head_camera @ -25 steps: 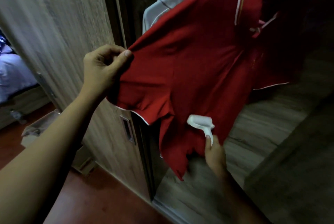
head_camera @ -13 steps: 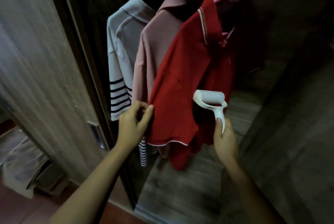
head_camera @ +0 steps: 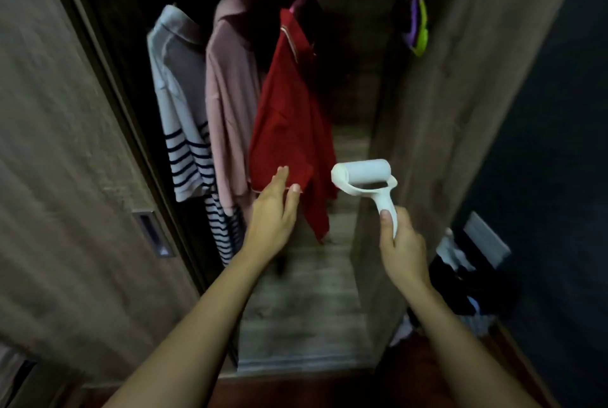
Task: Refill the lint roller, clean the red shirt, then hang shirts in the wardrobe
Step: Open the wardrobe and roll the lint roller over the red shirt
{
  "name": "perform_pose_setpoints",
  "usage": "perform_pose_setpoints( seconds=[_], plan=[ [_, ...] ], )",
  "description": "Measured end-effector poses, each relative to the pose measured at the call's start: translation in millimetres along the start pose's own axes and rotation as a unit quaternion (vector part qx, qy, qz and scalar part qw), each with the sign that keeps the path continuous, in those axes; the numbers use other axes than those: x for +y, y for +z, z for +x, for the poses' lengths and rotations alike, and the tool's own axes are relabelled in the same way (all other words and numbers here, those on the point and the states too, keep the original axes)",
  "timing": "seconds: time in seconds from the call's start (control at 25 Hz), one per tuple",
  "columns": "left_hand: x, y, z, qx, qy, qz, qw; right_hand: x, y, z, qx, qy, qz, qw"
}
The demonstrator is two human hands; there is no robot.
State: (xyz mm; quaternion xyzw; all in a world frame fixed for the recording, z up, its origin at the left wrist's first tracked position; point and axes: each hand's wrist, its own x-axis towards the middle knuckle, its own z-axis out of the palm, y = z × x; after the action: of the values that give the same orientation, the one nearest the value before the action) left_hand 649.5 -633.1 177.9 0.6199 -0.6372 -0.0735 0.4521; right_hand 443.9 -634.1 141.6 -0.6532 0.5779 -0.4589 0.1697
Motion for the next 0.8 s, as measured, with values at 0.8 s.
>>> perform_pose_setpoints(
  seconds=[0.8],
  plan=[
    [267.9, 279.9, -353.6, -0.461, 0.199, 0.043, 0.864, 217.4, -375.2, -414.4, 0.077, 0.353, -0.3, 0.883]
  ],
)
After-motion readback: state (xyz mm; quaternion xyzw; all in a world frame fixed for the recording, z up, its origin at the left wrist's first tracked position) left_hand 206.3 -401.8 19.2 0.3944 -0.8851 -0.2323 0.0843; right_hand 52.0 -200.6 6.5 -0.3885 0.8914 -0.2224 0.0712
